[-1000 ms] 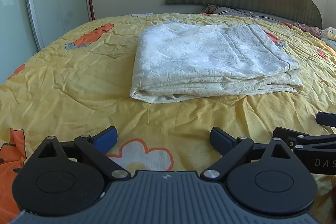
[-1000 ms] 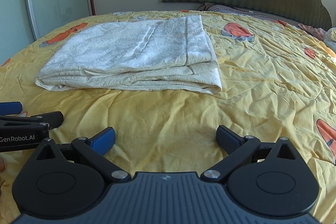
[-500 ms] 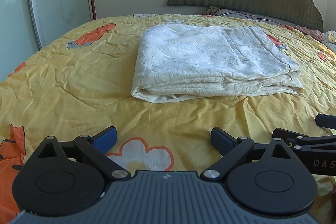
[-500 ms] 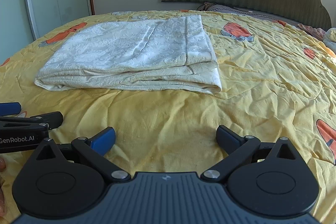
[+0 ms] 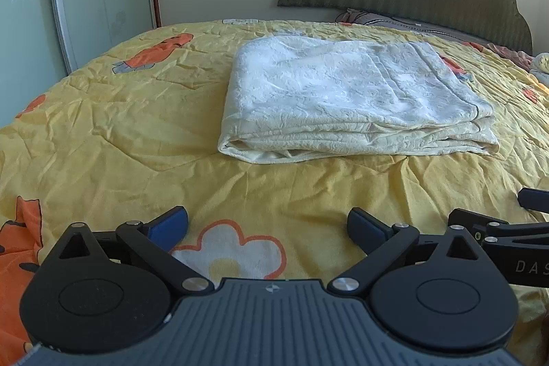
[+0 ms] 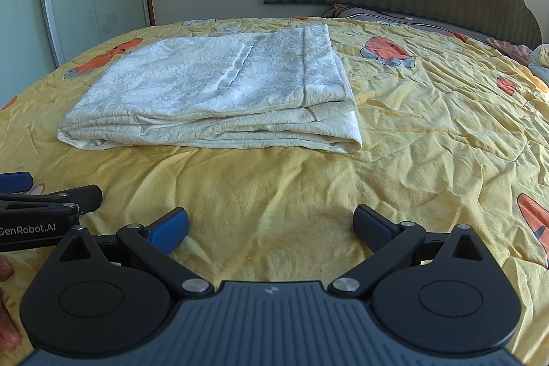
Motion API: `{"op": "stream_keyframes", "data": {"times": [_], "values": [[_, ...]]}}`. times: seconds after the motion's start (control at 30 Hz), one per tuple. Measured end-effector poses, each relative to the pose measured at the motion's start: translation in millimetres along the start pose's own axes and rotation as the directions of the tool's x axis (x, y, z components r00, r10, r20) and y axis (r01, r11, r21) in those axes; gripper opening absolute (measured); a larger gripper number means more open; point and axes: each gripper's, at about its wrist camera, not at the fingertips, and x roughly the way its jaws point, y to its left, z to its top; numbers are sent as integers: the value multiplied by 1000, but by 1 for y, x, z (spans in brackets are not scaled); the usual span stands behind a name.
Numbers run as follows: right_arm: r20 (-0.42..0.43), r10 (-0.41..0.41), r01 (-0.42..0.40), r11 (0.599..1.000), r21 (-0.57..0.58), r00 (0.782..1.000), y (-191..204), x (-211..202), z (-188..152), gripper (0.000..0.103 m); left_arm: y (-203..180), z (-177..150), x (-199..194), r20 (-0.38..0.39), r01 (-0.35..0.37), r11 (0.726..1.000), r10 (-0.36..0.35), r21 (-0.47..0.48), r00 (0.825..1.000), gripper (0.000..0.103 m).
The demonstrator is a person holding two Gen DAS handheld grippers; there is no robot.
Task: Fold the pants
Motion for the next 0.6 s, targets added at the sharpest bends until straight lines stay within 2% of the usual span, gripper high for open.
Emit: {"op": "stream_keyframes", "data": {"times": [0.6], "values": [[0, 0, 0, 1000, 0, 1000, 0, 0, 0, 103, 0, 0, 1, -4, 3, 1000, -3, -8, 1000, 102]]}}
